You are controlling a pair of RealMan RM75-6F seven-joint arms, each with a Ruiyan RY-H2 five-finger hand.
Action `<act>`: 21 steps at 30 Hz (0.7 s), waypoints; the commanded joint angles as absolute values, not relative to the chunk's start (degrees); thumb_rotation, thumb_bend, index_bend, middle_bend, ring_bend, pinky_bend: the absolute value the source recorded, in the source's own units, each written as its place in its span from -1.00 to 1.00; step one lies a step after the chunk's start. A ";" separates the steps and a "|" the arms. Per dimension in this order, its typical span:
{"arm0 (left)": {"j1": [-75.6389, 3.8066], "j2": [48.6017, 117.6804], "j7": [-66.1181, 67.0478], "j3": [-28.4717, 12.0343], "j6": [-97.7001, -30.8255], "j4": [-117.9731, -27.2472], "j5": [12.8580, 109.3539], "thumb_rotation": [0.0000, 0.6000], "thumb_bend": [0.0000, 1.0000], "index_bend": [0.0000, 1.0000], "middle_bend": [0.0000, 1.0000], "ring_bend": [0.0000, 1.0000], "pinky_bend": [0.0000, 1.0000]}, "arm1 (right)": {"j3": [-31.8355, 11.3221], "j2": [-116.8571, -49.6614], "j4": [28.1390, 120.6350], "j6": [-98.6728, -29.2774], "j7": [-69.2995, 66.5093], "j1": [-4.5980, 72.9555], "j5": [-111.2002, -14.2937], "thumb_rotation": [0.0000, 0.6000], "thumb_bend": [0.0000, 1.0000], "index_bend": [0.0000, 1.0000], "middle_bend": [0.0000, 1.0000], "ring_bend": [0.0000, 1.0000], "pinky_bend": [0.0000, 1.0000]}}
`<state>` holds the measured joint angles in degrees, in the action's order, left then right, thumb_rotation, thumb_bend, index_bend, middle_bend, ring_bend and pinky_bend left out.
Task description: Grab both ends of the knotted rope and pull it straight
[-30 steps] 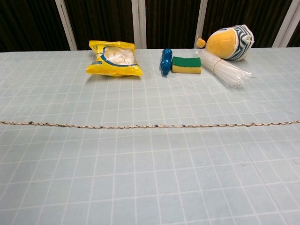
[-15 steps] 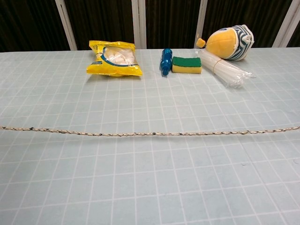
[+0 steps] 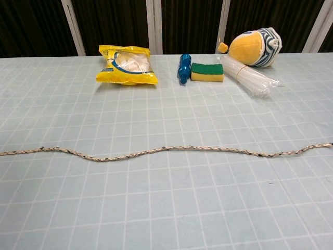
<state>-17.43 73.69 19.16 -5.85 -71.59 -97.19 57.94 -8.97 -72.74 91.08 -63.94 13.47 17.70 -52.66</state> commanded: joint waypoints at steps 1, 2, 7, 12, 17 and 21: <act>-17.26 73.31 18.55 -5.95 -71.79 -97.68 58.43 1.00 -0.43 -0.37 -0.89 -1.00 -1.00 | -9.02 -72.39 91.33 -64.43 13.85 17.63 -52.61 1.00 -0.02 -1.00 -1.00 -1.00 -1.00; -17.12 72.97 18.09 -5.95 -71.96 -98.11 58.90 1.00 -0.48 -0.41 -0.92 -1.00 -1.00 | -9.09 -72.11 91.63 -64.83 13.80 17.50 -52.81 1.00 -0.02 -1.00 -1.00 -1.00 -1.00; -15.98 70.68 15.66 -5.43 -74.13 -100.35 63.52 1.00 -0.59 -0.61 -1.00 -1.00 -1.00 | -9.42 -69.48 94.43 -68.16 11.73 16.13 -56.58 1.00 -0.02 -1.00 -1.00 -1.00 -1.00; -13.06 68.64 14.79 -1.85 -82.01 -97.93 76.94 1.00 -0.64 -0.84 -1.00 -1.00 -1.00 | -7.04 -68.73 92.00 -80.51 11.68 13.10 -71.87 1.00 -0.02 -1.00 -1.00 -1.00 -1.00; -9.46 66.32 10.69 1.63 -86.97 -96.82 83.94 1.00 -0.73 -0.94 -1.00 -1.00 -1.00 | -4.12 -68.21 90.17 -89.55 8.16 8.89 -81.27 1.00 -0.09 -1.00 -1.00 -1.00 -1.00; -6.87 63.71 7.33 3.58 -89.85 -96.21 87.07 1.00 -0.77 -0.97 -1.00 -1.00 -1.00 | -2.41 -66.17 90.82 -93.80 4.68 5.68 -84.67 1.00 -0.14 -1.00 -1.00 -1.00 -1.00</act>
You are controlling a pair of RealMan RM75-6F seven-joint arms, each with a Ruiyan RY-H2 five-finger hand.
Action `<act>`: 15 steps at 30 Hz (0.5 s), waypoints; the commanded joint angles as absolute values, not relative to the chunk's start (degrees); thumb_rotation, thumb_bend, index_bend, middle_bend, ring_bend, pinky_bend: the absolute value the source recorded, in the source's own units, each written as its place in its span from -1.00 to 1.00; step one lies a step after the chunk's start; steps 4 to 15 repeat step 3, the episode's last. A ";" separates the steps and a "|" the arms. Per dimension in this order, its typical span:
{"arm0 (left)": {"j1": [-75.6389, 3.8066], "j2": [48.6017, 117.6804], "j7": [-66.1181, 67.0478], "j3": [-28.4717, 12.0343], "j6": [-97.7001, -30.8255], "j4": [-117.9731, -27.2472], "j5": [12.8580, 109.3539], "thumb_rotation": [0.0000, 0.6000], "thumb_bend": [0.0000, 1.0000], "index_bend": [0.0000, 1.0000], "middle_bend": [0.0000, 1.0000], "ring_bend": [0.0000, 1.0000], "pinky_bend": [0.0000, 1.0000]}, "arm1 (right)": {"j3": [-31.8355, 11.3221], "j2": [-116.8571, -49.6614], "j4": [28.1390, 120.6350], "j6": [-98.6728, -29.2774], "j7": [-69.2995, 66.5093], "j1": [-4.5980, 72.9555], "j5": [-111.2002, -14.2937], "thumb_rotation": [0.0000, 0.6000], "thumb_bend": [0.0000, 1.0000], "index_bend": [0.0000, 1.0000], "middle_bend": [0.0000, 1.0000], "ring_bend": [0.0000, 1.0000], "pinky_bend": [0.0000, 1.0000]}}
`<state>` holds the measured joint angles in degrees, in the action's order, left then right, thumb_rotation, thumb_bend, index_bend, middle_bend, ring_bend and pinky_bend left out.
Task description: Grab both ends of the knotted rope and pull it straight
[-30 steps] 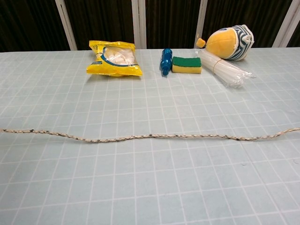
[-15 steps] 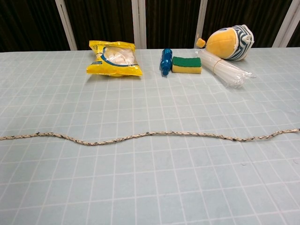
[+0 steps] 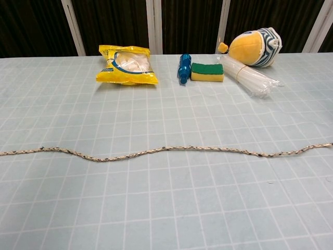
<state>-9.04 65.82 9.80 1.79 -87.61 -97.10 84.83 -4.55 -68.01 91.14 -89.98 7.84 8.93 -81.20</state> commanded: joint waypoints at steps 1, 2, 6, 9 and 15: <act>-6.51 63.35 6.80 3.78 -90.31 -96.06 87.51 1.00 -0.77 -0.98 -1.00 -1.00 -1.00 | -2.15 -65.75 90.83 -94.33 4.28 5.18 -85.03 1.00 -0.14 -1.00 -1.00 -1.00 -1.00; -6.02 62.91 6.00 4.01 -90.97 -95.82 88.11 1.00 -0.78 -0.98 -1.00 -1.00 -1.00 | -1.81 -65.20 90.83 -94.91 3.68 4.54 -85.47 1.00 -0.14 -1.00 -1.00 -1.00 -1.00; -5.48 62.46 5.12 4.20 -91.71 -95.57 88.62 1.00 -0.78 -0.98 -1.00 -1.00 -1.00 | -1.60 -64.72 90.86 -95.42 2.99 3.96 -85.73 1.00 -0.14 -1.00 -1.00 -1.00 -1.00; -5.48 62.46 5.12 4.20 -91.71 -95.57 88.62 1.00 -0.78 -0.98 -1.00 -1.00 -1.00 | -1.60 -64.72 90.86 -95.42 2.99 3.96 -85.73 1.00 -0.14 -1.00 -1.00 -1.00 -1.00; -5.48 62.46 5.12 4.20 -91.71 -95.57 88.62 1.00 -0.78 -0.98 -1.00 -1.00 -1.00 | -1.60 -64.72 90.86 -95.42 2.99 3.96 -85.73 1.00 -0.14 -1.00 -1.00 -1.00 -1.00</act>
